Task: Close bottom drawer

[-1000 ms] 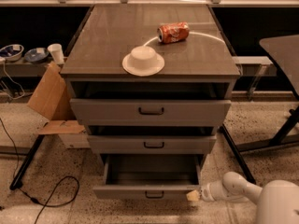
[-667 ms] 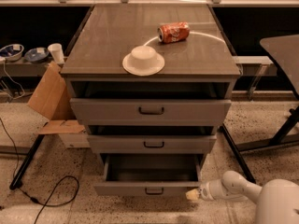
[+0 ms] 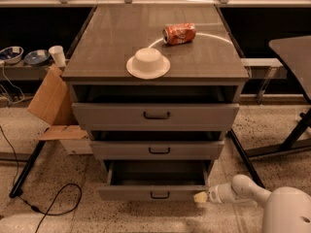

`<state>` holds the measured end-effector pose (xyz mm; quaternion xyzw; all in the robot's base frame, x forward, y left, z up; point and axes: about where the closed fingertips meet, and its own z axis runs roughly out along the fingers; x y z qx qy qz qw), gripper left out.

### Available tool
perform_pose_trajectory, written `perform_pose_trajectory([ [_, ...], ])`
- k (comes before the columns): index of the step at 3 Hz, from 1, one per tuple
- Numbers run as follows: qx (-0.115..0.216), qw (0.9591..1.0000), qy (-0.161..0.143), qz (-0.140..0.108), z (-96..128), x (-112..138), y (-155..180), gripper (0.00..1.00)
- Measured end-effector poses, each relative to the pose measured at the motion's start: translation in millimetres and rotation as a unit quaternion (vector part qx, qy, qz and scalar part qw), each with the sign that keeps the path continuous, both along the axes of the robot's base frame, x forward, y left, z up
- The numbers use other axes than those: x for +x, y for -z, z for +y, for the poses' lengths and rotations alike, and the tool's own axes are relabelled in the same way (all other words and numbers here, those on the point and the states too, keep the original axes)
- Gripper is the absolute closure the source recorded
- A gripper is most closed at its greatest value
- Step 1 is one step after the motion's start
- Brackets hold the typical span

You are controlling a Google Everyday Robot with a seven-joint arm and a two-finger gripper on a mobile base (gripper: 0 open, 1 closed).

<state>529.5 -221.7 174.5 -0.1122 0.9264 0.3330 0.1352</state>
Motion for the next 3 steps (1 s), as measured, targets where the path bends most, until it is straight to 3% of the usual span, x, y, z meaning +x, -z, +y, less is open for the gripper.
perform_pose_trajectory([
  [3,0.016,0.9994,0.022,-0.02,3,45,-2,1.0],
])
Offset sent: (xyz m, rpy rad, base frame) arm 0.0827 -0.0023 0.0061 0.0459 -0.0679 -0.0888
